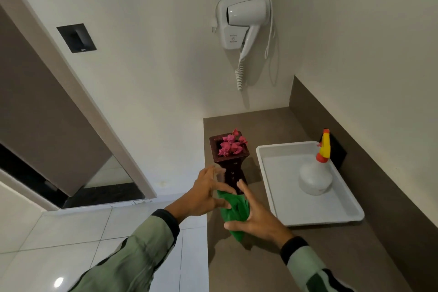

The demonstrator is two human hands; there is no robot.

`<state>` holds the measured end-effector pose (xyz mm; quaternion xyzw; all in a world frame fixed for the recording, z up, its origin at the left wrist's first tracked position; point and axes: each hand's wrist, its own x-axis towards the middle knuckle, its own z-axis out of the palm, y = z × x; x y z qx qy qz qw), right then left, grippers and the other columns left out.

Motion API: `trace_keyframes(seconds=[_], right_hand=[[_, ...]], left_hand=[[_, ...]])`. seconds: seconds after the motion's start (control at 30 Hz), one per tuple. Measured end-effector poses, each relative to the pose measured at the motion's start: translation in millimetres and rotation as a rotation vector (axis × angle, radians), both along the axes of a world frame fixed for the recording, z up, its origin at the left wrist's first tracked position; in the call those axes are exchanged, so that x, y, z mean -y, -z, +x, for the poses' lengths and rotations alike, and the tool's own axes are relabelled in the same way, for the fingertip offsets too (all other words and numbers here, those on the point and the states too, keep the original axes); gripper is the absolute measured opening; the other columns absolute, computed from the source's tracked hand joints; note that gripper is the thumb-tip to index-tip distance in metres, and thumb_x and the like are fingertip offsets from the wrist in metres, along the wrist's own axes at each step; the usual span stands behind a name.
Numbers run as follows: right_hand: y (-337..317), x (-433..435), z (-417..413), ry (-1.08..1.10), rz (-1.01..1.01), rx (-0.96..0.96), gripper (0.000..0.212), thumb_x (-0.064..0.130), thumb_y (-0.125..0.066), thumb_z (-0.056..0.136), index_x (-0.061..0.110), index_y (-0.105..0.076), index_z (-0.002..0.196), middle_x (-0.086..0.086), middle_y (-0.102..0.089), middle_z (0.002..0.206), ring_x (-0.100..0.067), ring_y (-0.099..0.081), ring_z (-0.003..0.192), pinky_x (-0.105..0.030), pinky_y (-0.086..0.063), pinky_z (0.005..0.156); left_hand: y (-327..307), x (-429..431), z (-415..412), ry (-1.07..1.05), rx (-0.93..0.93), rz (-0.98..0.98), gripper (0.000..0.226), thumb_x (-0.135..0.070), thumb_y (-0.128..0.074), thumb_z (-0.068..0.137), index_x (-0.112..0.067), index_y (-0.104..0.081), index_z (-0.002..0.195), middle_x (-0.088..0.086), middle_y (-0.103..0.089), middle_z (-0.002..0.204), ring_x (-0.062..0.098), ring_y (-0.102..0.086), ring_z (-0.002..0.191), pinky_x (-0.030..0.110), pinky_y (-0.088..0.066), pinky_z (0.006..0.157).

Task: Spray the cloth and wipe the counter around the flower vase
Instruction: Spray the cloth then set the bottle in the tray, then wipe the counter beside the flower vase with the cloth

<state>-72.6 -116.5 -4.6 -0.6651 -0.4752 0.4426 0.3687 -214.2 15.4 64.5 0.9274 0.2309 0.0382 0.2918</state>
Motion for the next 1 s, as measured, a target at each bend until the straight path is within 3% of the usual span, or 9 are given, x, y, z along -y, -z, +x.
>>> trace_keyframes(seconds=[0.1,0.17,0.27,0.33,0.43,0.53,0.63,0.8,1.0], right_hand=[[12.2,-3.0,-14.1,0.143,-0.005,-0.056,0.073,0.062,-0.062,0.076,0.055,-0.023,0.138,0.008,-0.047,0.143,-0.015,-0.05,0.126,-0.048,-0.046,0.103],[18.6,-2.8,-18.8,0.301,-0.001,-0.007,0.054,0.055,-0.057,0.084,0.041,-0.043,0.134,0.002,-0.064,0.123,-0.016,-0.063,0.107,-0.045,-0.054,0.091],[24.1,3.1,-20.8,0.594,0.041,0.004,0.04,0.039,-0.062,0.088,0.016,-0.06,0.121,-0.003,-0.07,0.103,-0.021,-0.067,0.093,-0.03,-0.056,0.073],[19.9,4.0,-19.9,0.73,0.108,-0.036,0.04,0.031,-0.061,0.09,0.015,-0.055,0.127,0.003,-0.062,0.103,-0.013,-0.062,0.092,-0.02,-0.048,0.07],[9.6,-14.3,-17.4,0.847,0.227,-0.064,0.051,0.021,-0.057,0.093,0.015,-0.039,0.14,0.0,-0.055,0.125,-0.016,-0.052,0.114,-0.026,-0.04,0.094],[8.9,-43.2,-21.8,0.955,0.232,0.058,0.062,0.018,-0.058,0.092,0.011,-0.028,0.146,-0.012,-0.046,0.143,-0.028,-0.045,0.131,-0.036,-0.038,0.107],[18.5,-62.6,-27.5,1.0,0.199,0.198,0.069,0.015,-0.061,0.09,0.008,-0.023,0.147,-0.017,-0.039,0.149,-0.032,-0.039,0.136,-0.045,-0.035,0.111],[48.2,-87.1,-41.2,0.939,0.141,0.076,0.075,0.019,-0.058,0.091,0.016,-0.012,0.15,-0.011,-0.019,0.159,-0.03,-0.022,0.144,-0.048,-0.024,0.117],[57.5,-109.9,-64.2,1.091,0.182,-0.05,0.071,0.004,-0.054,0.091,0.013,-0.014,0.149,-0.014,-0.023,0.157,-0.033,-0.023,0.143,-0.054,-0.027,0.115]], left_hand=[[-7.0,3.4,0.8,0.012,-0.019,0.082,0.033,-0.025,-0.075,0.083,-0.026,-0.071,0.116,0.008,-0.027,0.153,0.027,-0.015,0.142,0.046,-0.024,0.117],[-12.2,2.8,-2.4,0.019,-0.024,0.081,0.039,-0.027,-0.073,0.084,-0.027,-0.066,0.122,0.007,-0.033,0.149,0.024,-0.024,0.136,0.042,-0.03,0.113],[-19.9,-4.5,-12.3,0.043,0.101,0.196,0.04,-0.033,-0.071,0.084,-0.025,-0.062,0.123,0.003,-0.056,0.131,0.018,-0.044,0.117,0.041,-0.041,0.101],[-28.6,-16.1,-14.3,-0.007,0.254,0.324,0.034,-0.043,-0.063,0.086,-0.024,-0.064,0.115,0.0,-0.065,0.117,0.014,-0.051,0.106,0.042,-0.048,0.09],[-39.5,-40.5,3.3,-0.091,0.336,0.475,0.043,-0.054,-0.056,0.086,-0.022,-0.062,0.115,0.003,-0.065,0.118,0.021,-0.054,0.11,0.048,-0.047,0.091],[-34.4,-65.6,31.7,-0.166,0.12,0.471,0.08,-0.07,-0.051,0.08,-0.017,-0.045,0.139,0.012,-0.046,0.146,0.029,-0.039,0.135,0.052,-0.035,0.108],[-16.8,-85.5,44.2,-0.162,-0.108,0.392,0.109,-0.083,-0.04,0.074,-0.011,-0.016,0.153,0.012,-0.016,0.163,0.025,-0.014,0.15,0.053,-0.015,0.12],[-3.3,-103.0,45.7,-0.091,-0.139,0.35,0.111,-0.088,-0.031,0.074,-0.012,-0.016,0.152,0.01,-0.019,0.163,0.023,-0.012,0.15,0.052,-0.011,0.121],[2.6,-103.3,47.2,-0.061,-0.186,0.356,0.118,-0.093,-0.013,0.067,-0.013,-0.005,0.154,0.007,-0.007,0.165,0.019,0.003,0.151,0.052,0.002,0.121]])
